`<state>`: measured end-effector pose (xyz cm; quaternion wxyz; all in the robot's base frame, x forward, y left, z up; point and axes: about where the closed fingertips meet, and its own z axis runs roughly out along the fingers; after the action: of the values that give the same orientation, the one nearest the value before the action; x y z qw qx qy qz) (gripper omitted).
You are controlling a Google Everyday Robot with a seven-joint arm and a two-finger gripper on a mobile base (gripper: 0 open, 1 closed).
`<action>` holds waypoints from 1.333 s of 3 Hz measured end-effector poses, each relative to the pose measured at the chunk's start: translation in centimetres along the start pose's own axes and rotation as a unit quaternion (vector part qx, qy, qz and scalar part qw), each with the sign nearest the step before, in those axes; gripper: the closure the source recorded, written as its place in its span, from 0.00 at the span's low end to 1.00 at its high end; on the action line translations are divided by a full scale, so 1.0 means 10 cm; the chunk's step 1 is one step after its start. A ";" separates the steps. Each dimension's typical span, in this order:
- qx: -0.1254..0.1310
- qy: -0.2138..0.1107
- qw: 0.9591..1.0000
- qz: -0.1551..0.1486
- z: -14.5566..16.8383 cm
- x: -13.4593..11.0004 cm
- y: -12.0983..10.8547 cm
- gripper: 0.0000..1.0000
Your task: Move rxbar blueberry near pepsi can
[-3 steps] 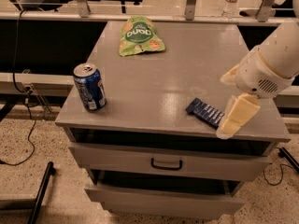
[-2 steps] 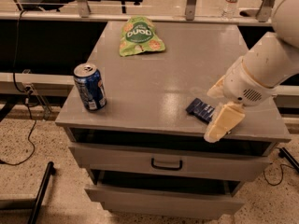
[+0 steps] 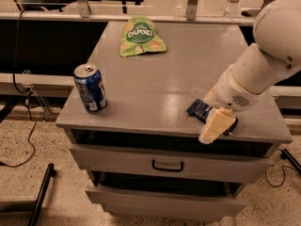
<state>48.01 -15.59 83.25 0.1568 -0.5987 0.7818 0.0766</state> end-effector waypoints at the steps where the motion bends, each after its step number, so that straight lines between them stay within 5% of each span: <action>1: 0.016 0.004 1.000 0.018 -0.06 0.07 -0.15 0.37; 4: 0.015 0.018 0.999 0.024 -0.12 0.18 -0.22 1.00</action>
Offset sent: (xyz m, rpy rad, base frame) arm 0.0215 -0.0343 0.0190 -0.0196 -0.0381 -0.0954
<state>49.56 -18.21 83.89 0.1499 -0.5788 0.7995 0.0578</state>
